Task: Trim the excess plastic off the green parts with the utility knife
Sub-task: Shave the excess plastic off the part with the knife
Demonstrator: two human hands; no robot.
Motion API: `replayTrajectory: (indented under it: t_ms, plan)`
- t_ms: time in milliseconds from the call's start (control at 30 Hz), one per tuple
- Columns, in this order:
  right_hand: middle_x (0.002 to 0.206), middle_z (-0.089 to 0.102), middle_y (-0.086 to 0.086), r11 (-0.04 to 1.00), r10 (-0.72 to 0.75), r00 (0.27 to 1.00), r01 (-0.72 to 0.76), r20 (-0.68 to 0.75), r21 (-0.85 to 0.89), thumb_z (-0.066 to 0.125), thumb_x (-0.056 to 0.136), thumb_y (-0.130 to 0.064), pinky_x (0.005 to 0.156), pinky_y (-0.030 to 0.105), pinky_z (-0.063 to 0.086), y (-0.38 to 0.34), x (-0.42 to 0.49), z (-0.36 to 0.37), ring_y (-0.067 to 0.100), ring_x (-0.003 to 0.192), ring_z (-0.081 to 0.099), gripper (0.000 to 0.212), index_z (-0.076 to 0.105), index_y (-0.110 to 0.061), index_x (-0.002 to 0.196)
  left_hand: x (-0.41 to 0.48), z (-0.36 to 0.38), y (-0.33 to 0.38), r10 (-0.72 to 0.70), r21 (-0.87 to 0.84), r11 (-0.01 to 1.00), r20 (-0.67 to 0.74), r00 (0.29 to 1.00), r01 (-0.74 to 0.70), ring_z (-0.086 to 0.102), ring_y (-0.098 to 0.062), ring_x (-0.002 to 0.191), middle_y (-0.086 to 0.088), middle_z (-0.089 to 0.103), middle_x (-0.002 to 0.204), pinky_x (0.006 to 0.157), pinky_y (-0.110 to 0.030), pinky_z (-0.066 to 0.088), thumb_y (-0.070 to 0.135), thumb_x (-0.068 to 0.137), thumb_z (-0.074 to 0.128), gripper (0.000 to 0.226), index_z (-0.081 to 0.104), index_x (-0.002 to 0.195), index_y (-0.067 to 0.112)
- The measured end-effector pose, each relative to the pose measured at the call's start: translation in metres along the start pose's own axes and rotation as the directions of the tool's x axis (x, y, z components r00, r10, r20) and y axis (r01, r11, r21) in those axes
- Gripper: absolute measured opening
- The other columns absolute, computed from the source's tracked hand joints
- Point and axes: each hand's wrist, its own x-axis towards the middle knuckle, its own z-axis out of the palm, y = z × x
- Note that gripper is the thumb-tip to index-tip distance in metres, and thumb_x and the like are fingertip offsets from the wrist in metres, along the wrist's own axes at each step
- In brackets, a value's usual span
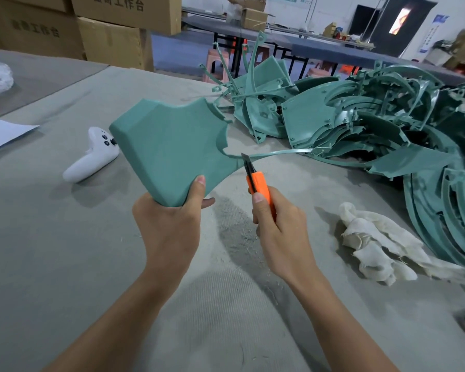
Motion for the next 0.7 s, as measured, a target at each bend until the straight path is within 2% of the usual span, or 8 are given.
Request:
replayTrajectory:
  t_ms: [100,200,267,400,567,700]
  plan:
    - [0.063,0.055,0.014,1.000,0.000,0.998,-0.001,-0.068,-0.013,0.038,0.103,-0.038,0.046,0.043,0.040,0.002,0.004,-0.006,0.026,0.049,0.049,0.036,0.057,-0.010,0.089,0.000,-0.001,-0.001,-0.010,-0.027,1.000,-0.002,1.000,0.010,0.071,-0.005,0.064,0.022,0.072,0.076,0.056,-0.028,0.059,0.007,0.082,0.074,0.023,0.067,0.078,0.029]
    - [0.060,0.051,0.002,0.992,0.004,0.991,-0.020,-0.130,-0.122,0.039,0.105,-0.031,0.045,0.023,0.035,0.010,0.011,-0.014,0.011,0.052,0.047,0.028,0.047,-0.028,0.079,-0.001,-0.002,0.000,-0.005,-0.014,1.000,0.020,1.000,0.005,0.072,-0.005,0.066,0.021,0.073,0.077,0.060,-0.033,0.061,0.009,0.083,0.074,0.022,0.068,0.079,0.030]
    - [0.058,0.045,-0.007,0.983,0.016,0.991,-0.039,-0.132,-0.177,0.040,0.105,-0.030,0.048,0.019,0.033,0.013,0.012,-0.016,0.005,0.054,0.045,0.028,0.043,-0.031,0.077,-0.002,-0.003,0.000,0.005,-0.008,1.000,0.043,0.999,-0.005,0.072,-0.006,0.067,0.022,0.072,0.078,0.061,-0.033,0.061,0.010,0.083,0.074,0.021,0.068,0.080,0.030]
    - [0.055,0.039,-0.011,0.976,0.000,0.993,-0.026,-0.117,-0.216,0.043,0.105,-0.029,0.048,0.018,0.030,0.014,0.010,-0.015,0.005,0.052,0.043,0.027,0.045,-0.024,0.078,-0.003,-0.004,-0.001,0.040,0.014,0.999,0.076,0.996,-0.041,0.073,-0.011,0.070,0.023,0.072,0.076,0.057,-0.022,0.057,0.019,0.080,0.074,0.013,0.070,0.076,0.031]
    - [0.053,0.039,-0.011,0.982,-0.018,0.997,0.005,-0.071,-0.188,0.044,0.104,-0.030,0.048,0.019,0.028,0.008,0.005,-0.011,0.008,0.050,0.043,0.027,0.047,-0.021,0.079,-0.003,-0.005,-0.001,0.072,0.082,0.993,0.108,0.992,-0.081,0.074,-0.011,0.071,0.026,0.070,0.073,0.065,-0.036,0.061,0.028,0.078,0.072,0.026,0.070,0.076,0.053]
    - [0.053,0.039,-0.011,0.992,-0.041,0.998,0.036,-0.039,-0.121,0.042,0.105,-0.033,0.047,0.019,0.028,0.001,0.002,-0.006,0.008,0.048,0.041,0.028,0.044,-0.030,0.077,-0.002,-0.005,-0.002,0.079,0.105,0.990,0.097,0.992,-0.090,0.073,-0.012,0.069,0.027,0.071,0.074,0.064,-0.041,0.061,0.028,0.079,0.072,0.025,0.070,0.077,0.053]
